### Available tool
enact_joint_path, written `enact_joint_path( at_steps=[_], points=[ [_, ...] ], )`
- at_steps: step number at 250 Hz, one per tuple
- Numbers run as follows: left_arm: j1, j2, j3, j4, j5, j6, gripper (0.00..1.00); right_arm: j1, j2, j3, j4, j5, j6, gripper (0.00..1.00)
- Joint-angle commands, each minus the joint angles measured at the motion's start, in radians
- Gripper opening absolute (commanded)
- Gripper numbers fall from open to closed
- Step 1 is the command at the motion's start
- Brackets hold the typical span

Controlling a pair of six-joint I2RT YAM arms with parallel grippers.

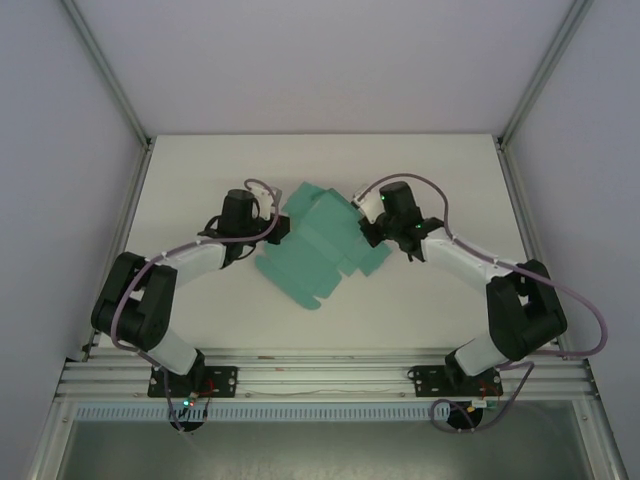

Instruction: Assemble paper box

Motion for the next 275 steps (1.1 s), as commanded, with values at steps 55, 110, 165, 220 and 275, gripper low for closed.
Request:
enact_joint_path(
  at_steps=[55, 110, 165, 220, 275],
  points=[
    [0.012, -0.058, -0.152, 0.301, 0.148, -0.098, 0.00, -0.061, 0.101, 0.075, -0.156, -0.058, 0.146, 0.00],
    [-0.030, -0.110, -0.230, 0.376, 0.096, -0.021, 0.00, -0.061, 0.153, 0.099, -0.176, -0.034, 0.151, 0.00],
    [-0.269, -0.157, -0.169, 0.116, -0.396, 0.320, 0.00, -0.050, 0.112, 0.087, -0.174, -0.029, 0.093, 0.00],
    [-0.328, -0.001, -0.024, 0.007, -0.508, 0.350, 0.00, 0.035, 0.041, 0.044, -0.112, 0.071, -0.045, 0.00],
    [-0.387, 0.119, 0.053, -0.010, -0.493, 0.372, 0.09, 0.064, -0.006, 0.034, -0.078, 0.090, -0.097, 0.00]
  ],
)
